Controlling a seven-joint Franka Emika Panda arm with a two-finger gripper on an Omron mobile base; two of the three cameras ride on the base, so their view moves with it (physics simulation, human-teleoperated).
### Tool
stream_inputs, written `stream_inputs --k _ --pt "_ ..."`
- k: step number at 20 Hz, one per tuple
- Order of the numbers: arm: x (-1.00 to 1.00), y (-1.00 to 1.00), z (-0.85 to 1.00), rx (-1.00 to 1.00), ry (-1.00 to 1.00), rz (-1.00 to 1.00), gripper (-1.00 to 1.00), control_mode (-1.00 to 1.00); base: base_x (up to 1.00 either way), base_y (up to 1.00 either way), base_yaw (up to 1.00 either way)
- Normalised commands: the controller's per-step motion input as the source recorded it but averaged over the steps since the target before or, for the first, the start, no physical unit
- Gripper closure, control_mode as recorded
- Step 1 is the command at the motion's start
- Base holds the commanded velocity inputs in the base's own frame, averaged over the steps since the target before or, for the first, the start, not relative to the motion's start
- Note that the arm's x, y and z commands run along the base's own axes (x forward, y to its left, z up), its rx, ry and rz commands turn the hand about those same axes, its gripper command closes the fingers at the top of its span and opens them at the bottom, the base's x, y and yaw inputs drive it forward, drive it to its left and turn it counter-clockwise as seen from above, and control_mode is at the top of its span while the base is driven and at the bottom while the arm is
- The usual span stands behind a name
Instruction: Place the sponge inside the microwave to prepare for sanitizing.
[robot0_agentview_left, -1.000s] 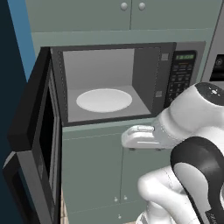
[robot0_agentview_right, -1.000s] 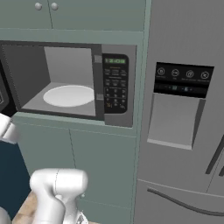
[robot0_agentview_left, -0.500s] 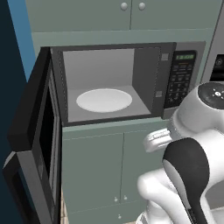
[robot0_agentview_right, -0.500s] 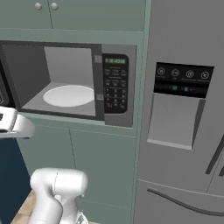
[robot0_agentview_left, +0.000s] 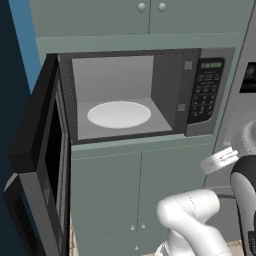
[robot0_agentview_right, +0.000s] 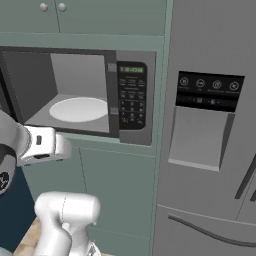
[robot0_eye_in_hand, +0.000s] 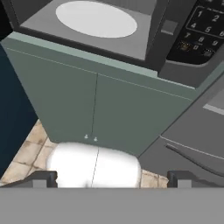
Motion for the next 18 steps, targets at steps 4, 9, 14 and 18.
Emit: stream_inputs --k 4,9,14,18 --pt "0.14 -0.37 -0.02 0.00 -0.06 0.18 -1.00 -1.00 0.00 0.00 0.00" --pt "0.27 -0.07 0.00 0.00 -0.01 0.10 -1.00 -1.00 0.00 0.00 0.00" --pt "0.35 0.04 0.00 0.00 0.00 0.00 -1.00 -1.00 0.00 0.00 0.00" --pt "0.27 0.00 -0.03 -0.03 0.01 0.00 -1.00 -1.00 0.00 0.00 0.00"
